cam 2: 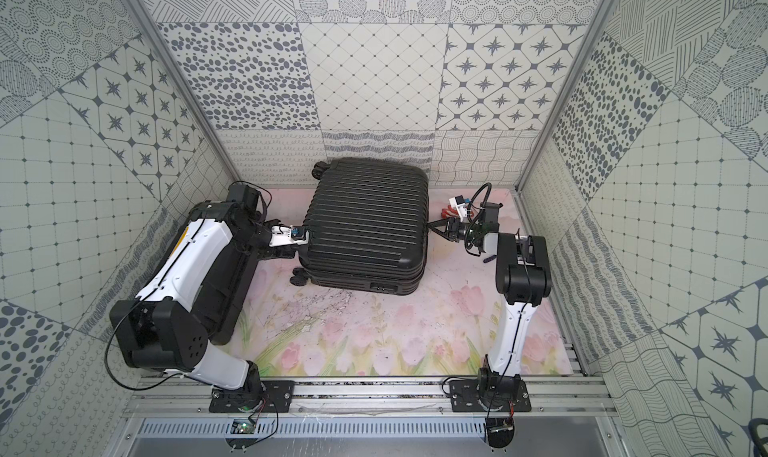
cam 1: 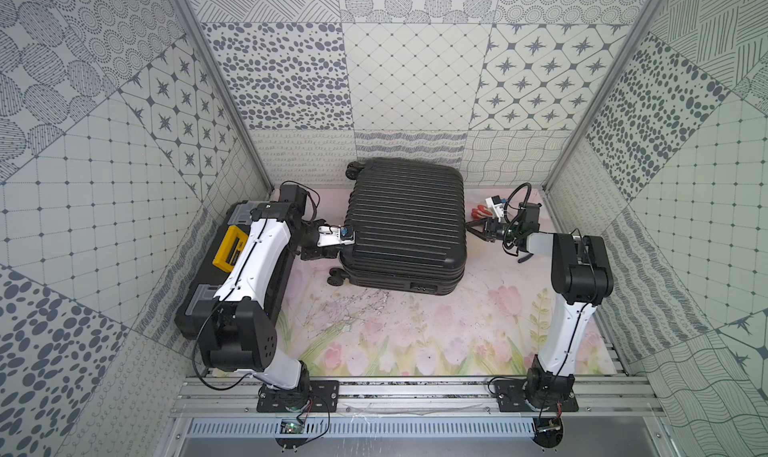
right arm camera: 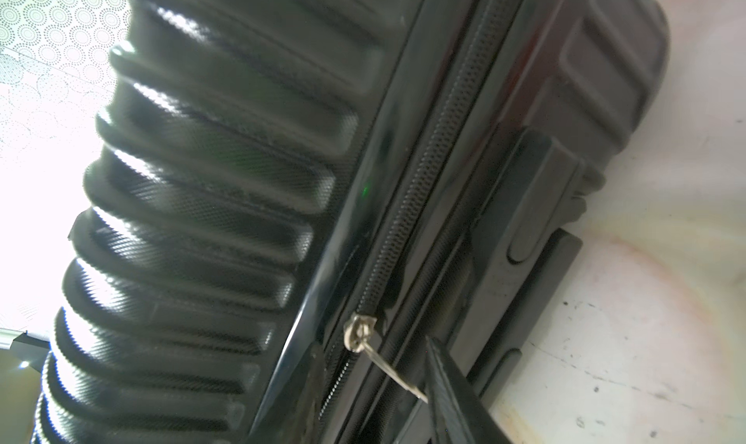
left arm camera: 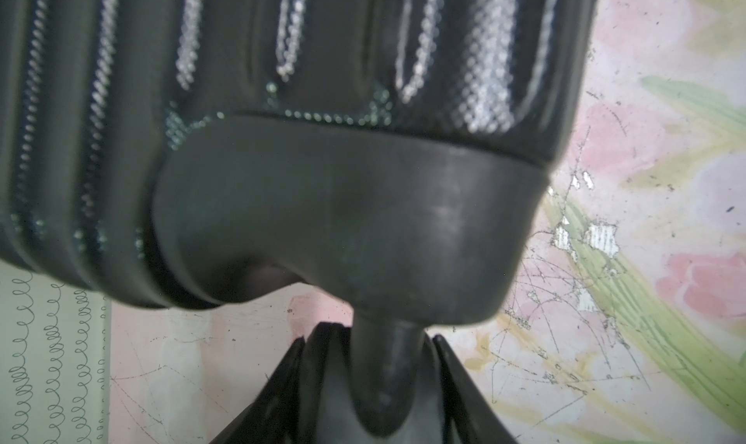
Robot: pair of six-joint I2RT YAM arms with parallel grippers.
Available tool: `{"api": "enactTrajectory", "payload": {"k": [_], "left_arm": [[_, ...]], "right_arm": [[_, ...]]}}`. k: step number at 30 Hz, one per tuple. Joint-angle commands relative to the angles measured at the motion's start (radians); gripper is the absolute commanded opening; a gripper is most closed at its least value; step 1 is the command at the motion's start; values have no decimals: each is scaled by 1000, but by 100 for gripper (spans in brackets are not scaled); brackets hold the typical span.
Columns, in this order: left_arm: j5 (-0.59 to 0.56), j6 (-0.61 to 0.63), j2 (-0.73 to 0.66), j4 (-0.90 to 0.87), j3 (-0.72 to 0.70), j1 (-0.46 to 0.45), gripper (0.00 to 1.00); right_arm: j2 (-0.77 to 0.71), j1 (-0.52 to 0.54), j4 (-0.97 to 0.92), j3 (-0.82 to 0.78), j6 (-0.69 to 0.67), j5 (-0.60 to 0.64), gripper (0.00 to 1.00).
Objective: Close the suitcase zippers
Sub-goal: Zip the zipper on the suitcase.
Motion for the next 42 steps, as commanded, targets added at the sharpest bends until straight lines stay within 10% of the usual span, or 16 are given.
{"api": "enactTrajectory", "payload": {"k": [1,18,29,42], "left_arm": [[76,-146,3,163,12,15,5],[64,-144,3,165,-1,15,5],[72,-162,5,164,-2,15,6],[124,-391,-62,236,-73,15,5]], "right_arm": [[16,8,25,7,-9,-28,42],[0,8,15,-24,-16,-41,31],[7,10,-12,-12,-26,-38,5],[-121,10,-114,-123,-141,69,0]]}}
